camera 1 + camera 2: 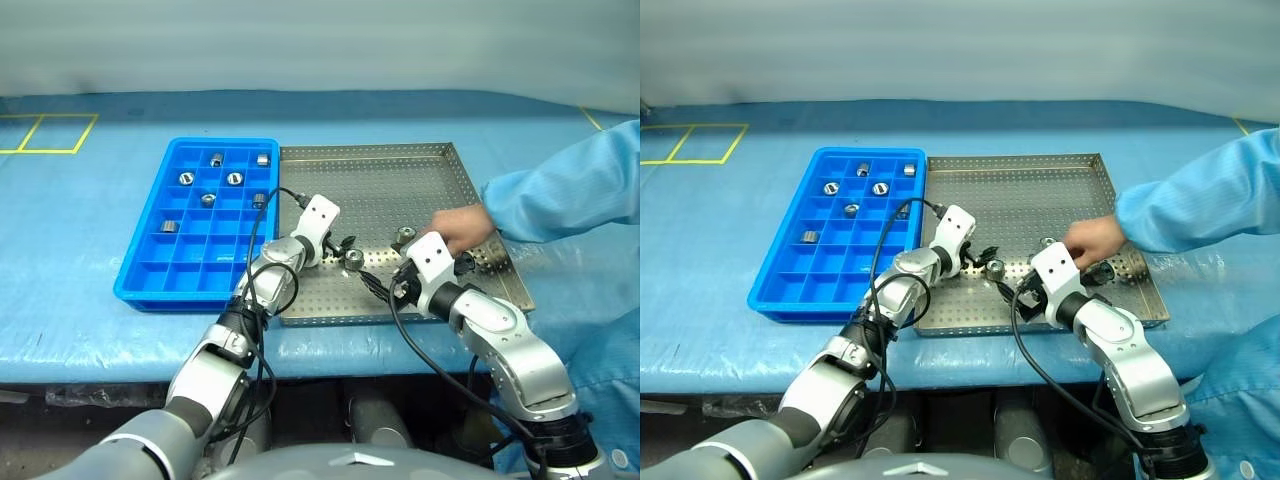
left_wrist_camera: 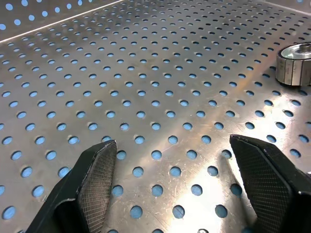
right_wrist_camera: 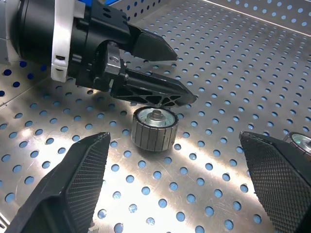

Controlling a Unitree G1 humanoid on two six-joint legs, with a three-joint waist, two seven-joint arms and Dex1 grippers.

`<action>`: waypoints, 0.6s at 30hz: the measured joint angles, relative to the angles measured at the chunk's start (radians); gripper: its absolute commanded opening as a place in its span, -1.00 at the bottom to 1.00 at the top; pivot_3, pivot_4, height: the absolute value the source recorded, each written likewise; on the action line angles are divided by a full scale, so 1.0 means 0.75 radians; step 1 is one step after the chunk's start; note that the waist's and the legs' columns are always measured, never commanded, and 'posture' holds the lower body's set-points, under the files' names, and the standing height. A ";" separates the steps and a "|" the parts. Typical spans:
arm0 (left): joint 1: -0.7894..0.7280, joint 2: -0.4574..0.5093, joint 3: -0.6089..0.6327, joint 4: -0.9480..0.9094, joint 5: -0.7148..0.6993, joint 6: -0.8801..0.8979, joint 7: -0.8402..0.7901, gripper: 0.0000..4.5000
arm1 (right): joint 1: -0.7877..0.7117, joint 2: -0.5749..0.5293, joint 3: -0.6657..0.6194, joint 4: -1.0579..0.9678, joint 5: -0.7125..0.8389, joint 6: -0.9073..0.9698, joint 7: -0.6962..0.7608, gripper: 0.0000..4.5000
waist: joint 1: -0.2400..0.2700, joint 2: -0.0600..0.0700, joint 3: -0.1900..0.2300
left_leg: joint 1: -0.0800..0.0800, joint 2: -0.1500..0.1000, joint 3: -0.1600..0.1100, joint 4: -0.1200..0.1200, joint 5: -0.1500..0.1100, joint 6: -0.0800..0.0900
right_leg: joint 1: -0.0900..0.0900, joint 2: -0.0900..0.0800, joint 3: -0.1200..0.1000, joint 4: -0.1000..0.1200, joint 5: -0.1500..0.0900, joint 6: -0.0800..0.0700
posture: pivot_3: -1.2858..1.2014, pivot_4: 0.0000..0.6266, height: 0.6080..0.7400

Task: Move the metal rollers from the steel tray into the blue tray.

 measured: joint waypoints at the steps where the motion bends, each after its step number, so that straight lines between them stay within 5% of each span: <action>1: 0.007 0.005 0.007 -0.019 -0.001 0.003 -0.001 0.80 | 0.002 -0.003 -0.002 0.000 0.000 0.000 0.000 1.00 | 0.000 0.000 0.000 | 0.000 0.000 0.000 0.000 0.000 0.000 | 0.000 0.000 0.000 0.000 0.000 0.000 | 0.01 -0.52 1.00; 11: 0.023 0.012 0.057 -0.094 -0.040 0.023 -0.024 0.80 | 0.009 -0.018 -0.023 -0.001 0.000 0.001 -0.002 1.00 | 0.001 0.000 0.000 | 0.000 0.000 0.000 0.000 0.000 0.000 | 0.000 0.000 0.000 0.000 0.000 0.000 | 0.01 -0.52 1.00; 18: 0.097 0.064 -0.063 -0.306 -0.140 0.087 -0.346 0.80 | 0.043 -0.031 -0.031 -0.006 -0.001 0.013 -0.010 1.00 | 0.000 0.000 0.000 | -0.001 0.000 0.000 0.000 0.000 0.000 | 0.000 0.000 0.000 -0.001 0.000 0.000 | -0.01 -0.52 1.00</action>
